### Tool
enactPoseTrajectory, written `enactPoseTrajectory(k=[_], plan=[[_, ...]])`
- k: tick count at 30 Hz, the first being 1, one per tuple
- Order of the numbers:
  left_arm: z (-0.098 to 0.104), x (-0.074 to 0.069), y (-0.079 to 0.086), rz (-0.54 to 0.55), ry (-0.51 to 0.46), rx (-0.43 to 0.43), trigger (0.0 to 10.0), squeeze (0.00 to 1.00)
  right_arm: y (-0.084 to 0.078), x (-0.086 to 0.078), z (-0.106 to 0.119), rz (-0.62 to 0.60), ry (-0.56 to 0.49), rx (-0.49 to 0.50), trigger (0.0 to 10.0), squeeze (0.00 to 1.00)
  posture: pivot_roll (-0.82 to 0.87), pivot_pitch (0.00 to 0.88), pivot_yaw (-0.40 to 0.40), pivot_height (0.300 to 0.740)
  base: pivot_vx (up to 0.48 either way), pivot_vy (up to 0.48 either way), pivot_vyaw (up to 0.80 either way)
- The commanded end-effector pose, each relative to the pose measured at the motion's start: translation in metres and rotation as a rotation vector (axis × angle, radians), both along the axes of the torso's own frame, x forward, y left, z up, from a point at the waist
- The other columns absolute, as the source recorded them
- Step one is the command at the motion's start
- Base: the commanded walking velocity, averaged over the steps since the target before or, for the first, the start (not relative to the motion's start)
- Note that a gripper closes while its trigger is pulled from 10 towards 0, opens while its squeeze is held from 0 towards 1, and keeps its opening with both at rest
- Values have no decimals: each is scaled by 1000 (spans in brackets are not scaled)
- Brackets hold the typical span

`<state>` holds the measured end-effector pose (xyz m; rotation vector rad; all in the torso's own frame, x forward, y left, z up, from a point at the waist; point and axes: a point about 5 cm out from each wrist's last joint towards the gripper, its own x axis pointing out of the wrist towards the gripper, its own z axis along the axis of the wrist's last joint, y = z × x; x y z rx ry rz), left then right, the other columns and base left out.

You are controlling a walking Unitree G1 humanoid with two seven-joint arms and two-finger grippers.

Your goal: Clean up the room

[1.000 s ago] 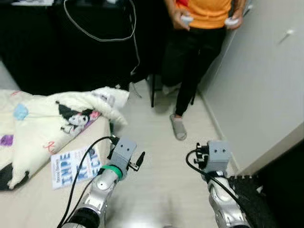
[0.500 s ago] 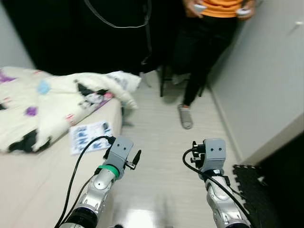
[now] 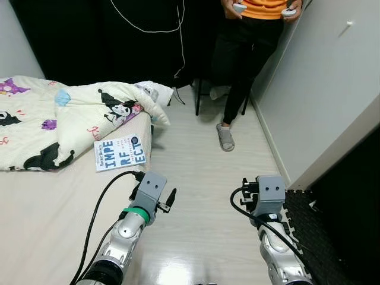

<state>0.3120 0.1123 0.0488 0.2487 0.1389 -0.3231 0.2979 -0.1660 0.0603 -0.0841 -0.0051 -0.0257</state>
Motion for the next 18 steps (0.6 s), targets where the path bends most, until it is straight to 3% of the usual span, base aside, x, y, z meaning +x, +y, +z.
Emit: enactPoseTrajectory(k=[1,18], plan=[[-4,-2,-2,-10,18,11,10000,0,-6,-1,-2,-15,10,2,10000,0,-126,77,-3,720,0,0,0],[-3,-1,-2,-20,9,25,10000,0,-7,-1,-2,-18,8,1,10000,0,-128,70,-1,720,0,0,0]])
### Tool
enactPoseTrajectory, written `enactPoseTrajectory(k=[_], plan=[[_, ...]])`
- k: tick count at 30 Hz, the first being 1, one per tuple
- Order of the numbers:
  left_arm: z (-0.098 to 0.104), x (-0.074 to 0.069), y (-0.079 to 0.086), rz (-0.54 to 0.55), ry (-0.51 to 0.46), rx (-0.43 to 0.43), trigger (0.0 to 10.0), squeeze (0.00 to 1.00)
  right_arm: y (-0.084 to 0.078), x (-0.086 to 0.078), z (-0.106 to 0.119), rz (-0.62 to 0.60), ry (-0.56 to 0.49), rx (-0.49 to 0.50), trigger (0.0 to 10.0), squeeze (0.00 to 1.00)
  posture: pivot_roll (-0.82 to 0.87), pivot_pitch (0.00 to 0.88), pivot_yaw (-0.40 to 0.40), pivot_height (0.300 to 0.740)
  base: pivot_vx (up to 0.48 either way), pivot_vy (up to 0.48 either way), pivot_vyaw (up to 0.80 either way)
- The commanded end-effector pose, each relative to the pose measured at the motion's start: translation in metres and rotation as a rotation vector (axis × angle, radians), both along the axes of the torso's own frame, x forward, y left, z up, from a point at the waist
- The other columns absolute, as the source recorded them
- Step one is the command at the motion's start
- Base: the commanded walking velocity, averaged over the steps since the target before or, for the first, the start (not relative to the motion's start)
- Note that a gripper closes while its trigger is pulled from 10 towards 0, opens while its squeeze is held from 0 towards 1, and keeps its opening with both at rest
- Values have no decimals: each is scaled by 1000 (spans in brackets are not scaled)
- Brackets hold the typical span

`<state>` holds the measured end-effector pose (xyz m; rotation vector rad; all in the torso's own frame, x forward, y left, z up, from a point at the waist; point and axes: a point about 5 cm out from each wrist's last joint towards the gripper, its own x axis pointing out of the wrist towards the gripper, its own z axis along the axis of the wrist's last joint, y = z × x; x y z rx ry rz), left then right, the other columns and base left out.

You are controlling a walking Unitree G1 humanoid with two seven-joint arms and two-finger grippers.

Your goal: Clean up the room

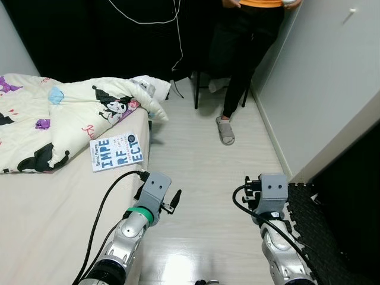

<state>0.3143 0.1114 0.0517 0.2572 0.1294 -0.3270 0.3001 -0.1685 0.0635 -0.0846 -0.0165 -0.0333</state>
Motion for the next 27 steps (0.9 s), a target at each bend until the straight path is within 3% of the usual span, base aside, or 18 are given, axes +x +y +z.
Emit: enactPoseTrajectory(k=[1,27], plan=[[-5,-4,-2,-17,16,19,10000,0,-4,-3,-5,-10,20,1,10000,0,-128,70,-1,720,0,0,0],[-4,-4,-1,-21,5,32,10000,0,-4,-4,-6,-15,23,3,10000,0,-128,72,2,720,0,-434,0]])
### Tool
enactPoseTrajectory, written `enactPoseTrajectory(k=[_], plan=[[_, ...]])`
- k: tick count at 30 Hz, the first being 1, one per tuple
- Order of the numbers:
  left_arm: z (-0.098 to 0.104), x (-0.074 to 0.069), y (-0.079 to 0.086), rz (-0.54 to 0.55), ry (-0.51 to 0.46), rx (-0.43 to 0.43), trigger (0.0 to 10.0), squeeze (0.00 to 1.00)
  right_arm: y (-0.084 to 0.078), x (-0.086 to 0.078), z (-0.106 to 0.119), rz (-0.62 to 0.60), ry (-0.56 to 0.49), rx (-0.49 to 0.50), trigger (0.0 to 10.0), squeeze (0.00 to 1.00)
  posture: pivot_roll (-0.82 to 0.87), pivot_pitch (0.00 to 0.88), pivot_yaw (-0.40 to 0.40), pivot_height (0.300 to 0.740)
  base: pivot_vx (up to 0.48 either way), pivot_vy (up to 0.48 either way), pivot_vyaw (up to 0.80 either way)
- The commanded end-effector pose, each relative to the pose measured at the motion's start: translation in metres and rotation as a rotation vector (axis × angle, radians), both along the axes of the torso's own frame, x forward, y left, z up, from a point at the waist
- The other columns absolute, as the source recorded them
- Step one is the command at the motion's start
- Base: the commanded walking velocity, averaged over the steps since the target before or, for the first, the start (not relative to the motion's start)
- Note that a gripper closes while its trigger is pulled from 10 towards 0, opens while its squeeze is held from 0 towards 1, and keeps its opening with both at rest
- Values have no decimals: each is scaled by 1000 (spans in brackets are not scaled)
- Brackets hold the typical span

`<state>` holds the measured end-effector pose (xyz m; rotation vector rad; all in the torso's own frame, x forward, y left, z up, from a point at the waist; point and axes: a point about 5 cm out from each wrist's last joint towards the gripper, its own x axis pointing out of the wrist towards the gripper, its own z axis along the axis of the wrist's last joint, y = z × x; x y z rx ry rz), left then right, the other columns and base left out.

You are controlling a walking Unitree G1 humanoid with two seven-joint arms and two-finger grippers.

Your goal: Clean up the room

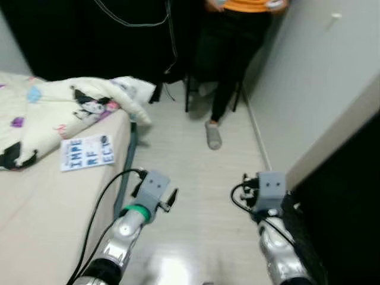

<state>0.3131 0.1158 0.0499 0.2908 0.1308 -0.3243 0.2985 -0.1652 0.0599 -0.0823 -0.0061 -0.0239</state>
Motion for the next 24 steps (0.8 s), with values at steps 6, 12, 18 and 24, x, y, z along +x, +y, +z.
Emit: enactPoseTrajectory(k=[6,12,18,24], plan=[[-2,-2,-6,-21,8,-1,10000,0,-7,-2,-3,-26,12,1,10000,0,-129,72,4,720,0,-433,0],[-2,-2,-6,-14,9,-12,10000,0,-7,-2,-3,-26,11,3,10000,0,-129,72,4,720,0,-353,0],[0,-1,-5,3,4,-29,10000,0,-7,-1,-2,-24,9,2,10000,0,-126,72,5,720,0,0,0],[-1,-1,-1,7,13,-30,10000,0,-2,1,-2,-11,8,3,10000,0,-112,67,3,720,0,0,0]])
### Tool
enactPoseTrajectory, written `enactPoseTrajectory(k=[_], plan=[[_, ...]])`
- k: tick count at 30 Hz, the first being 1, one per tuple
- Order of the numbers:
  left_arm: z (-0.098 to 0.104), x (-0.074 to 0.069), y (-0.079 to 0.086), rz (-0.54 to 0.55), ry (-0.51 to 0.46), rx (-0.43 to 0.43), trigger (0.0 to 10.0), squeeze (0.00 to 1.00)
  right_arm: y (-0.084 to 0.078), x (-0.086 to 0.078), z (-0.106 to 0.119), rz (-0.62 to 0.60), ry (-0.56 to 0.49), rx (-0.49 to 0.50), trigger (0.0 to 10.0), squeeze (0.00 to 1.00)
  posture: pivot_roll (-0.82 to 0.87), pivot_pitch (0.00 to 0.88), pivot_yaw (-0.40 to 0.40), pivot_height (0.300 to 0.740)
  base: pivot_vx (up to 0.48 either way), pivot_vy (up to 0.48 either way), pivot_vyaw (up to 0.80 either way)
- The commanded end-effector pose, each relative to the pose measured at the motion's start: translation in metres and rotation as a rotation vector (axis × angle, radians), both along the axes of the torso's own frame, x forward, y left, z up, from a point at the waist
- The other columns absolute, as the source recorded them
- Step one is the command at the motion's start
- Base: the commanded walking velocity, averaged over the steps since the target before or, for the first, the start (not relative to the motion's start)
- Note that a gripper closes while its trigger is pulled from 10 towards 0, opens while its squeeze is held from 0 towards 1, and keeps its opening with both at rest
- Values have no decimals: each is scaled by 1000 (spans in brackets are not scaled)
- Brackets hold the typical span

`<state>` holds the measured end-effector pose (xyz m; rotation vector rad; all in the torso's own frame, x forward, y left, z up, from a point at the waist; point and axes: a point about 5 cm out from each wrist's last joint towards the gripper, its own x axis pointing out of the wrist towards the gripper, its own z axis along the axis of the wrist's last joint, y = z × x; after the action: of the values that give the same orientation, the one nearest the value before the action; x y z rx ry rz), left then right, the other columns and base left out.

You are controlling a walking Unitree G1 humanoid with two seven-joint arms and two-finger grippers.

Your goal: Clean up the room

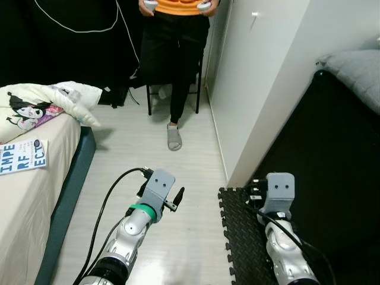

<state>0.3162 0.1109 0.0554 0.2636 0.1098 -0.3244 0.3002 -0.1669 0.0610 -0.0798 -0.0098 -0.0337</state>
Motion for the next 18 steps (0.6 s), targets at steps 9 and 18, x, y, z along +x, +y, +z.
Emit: enactPoseTrajectory(k=[9,18], plan=[[-10,-6,17,74,36,-2,10000,0,16,11,4,75,6,-15,10000,0,-56,61,-22,720,0,0,0],[-25,-17,55,207,46,97,10000,0,26,16,-4,87,66,2,10000,0,-10,55,-59,720,0,0,0]])
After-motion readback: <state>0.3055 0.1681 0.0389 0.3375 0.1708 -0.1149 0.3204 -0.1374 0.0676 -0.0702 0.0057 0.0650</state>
